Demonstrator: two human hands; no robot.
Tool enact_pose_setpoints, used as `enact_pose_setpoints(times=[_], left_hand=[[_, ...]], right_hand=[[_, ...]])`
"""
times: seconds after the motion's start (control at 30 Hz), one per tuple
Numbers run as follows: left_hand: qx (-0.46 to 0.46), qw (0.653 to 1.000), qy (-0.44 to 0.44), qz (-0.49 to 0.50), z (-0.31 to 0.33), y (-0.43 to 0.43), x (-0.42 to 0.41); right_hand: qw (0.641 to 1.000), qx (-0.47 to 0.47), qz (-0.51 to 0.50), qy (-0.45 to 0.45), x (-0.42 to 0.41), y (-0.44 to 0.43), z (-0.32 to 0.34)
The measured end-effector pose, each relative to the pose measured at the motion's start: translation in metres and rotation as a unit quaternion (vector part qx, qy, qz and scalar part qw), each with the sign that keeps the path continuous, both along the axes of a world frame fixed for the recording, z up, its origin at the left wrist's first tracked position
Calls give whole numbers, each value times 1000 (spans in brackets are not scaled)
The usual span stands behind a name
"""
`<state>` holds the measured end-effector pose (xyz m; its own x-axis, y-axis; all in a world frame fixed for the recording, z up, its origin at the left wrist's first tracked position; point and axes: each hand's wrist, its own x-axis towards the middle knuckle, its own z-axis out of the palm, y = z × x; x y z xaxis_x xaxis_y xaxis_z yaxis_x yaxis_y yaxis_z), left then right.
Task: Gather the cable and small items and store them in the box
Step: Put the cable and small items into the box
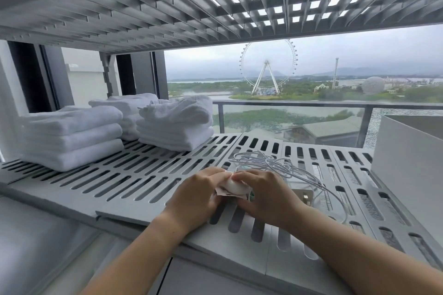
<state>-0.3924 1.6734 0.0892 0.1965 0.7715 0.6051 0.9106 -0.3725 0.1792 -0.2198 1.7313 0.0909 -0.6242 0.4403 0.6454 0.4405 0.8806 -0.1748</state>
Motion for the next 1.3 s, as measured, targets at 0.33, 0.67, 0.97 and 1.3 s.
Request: enact_pose_setpoints(times=[0.33, 0.67, 0.97, 1.3], left_hand=[[90, 996, -20, 18, 27, -7, 22], [215, 975, -28, -38, 83, -7, 120], [269, 952, -72, -124, 122, 14, 273], [207, 962, -26, -178, 132, 40, 377]], right_hand=[[996, 81, 16, 44, 19, -13, 33], [981, 172, -49, 78, 117, -39, 96], [965, 201, -138, 92, 267, -56, 139], [974, 158, -152, 50, 383, -29, 140]])
